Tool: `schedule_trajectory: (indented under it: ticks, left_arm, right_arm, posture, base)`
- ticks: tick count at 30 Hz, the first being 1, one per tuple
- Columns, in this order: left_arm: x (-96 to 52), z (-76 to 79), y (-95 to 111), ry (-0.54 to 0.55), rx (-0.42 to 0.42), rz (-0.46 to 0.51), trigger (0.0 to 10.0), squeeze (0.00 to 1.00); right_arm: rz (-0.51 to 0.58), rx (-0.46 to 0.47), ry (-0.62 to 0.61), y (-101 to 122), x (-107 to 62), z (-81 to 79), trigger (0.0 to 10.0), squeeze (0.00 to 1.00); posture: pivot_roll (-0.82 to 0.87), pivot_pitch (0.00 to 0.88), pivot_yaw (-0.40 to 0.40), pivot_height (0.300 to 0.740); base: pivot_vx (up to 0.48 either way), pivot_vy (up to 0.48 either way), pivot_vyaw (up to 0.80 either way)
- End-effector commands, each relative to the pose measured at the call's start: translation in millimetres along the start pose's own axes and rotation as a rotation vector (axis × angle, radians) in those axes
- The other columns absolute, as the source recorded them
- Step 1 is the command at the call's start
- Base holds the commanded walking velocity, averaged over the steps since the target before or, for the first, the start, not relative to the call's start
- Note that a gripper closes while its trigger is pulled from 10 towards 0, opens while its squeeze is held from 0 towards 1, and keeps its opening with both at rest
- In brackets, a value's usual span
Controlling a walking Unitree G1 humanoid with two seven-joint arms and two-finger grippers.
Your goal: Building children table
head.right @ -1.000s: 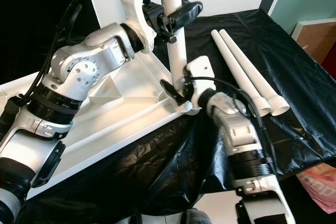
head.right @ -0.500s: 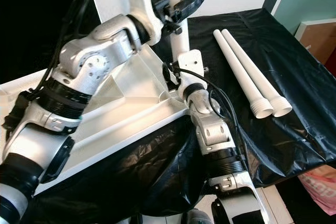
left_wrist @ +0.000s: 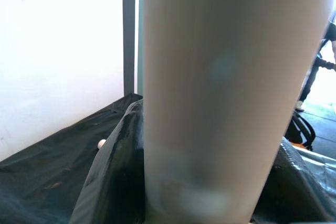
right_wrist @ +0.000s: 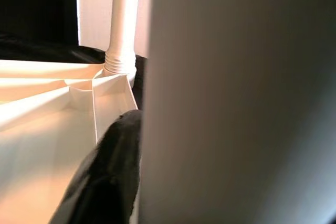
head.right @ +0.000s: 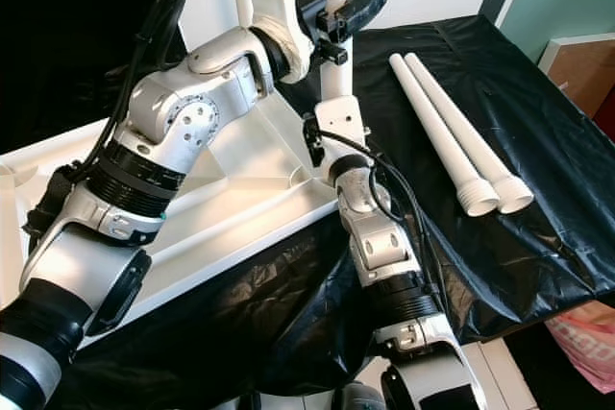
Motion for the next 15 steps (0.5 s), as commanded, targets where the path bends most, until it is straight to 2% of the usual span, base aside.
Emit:
schedule_trajectory:
  ticks: [1, 7, 13, 14, 15]
  left_arm:
    - [6.7, 19.6, 6.1, -0.099, -0.003, 0.015, 10.0, 0.00]
    - [7.7, 19.5, 5.9, -0.099, 0.000, 0.015, 10.0, 0.00]
    - [9.2, 19.4, 4.9, -0.108, 0.000, 0.019, 10.0, 0.00]
    - [9.1, 19.3, 4.6, -0.111, -0.010, 0.022, 10.0, 0.24]
    - [8.9, 19.2, 4.5, -0.113, -0.017, 0.025, 10.0, 0.24]
  right_arm:
    - [0.003, 0.004, 0.018, 1.4, 1.9, -6.2, 0.0, 0.00]
    - [0.000, 0.006, 0.006, 0.1, 1.1, -5.1, 0.0, 0.00]
    - [0.008, 0.054, -0.017, 0.7, -1.5, -0.4, 0.0, 0.00]
    - [0.004, 0.065, -0.023, 0.3, -1.6, 1.0, 4.6, 0.00]
    - [0.000, 0.073, -0.028, -0.1, -1.6, 1.8, 4.6, 0.00]
  posture:
    - [-0.01, 0.079, 0.030, 0.740]
    - [-0.01, 0.079, 0.036, 0.740]
    - [-0.02, 0.077, 0.040, 0.740]
    - [-0.02, 0.076, 0.041, 0.740]
    - [-0.02, 0.076, 0.041, 0.740]
  base:
    - [0.000, 0.000, 0.00]
    - [0.000, 0.000, 0.00]
    - [0.000, 0.000, 0.00]
    - [0.000, 0.000, 0.00]
    - [0.000, 0.000, 0.00]
Point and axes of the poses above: a point about 5 cm out from each wrist's last joint towards the gripper, its own x axis pointing out of the wrist towards the gripper, its own y axis along the axis of the wrist's last joint, z = x × y, the point moved 2 cm from there along x, pointing out of the wrist towards the gripper, and after that the axes turned 5 degrees about -x, right-handed, at the moved point
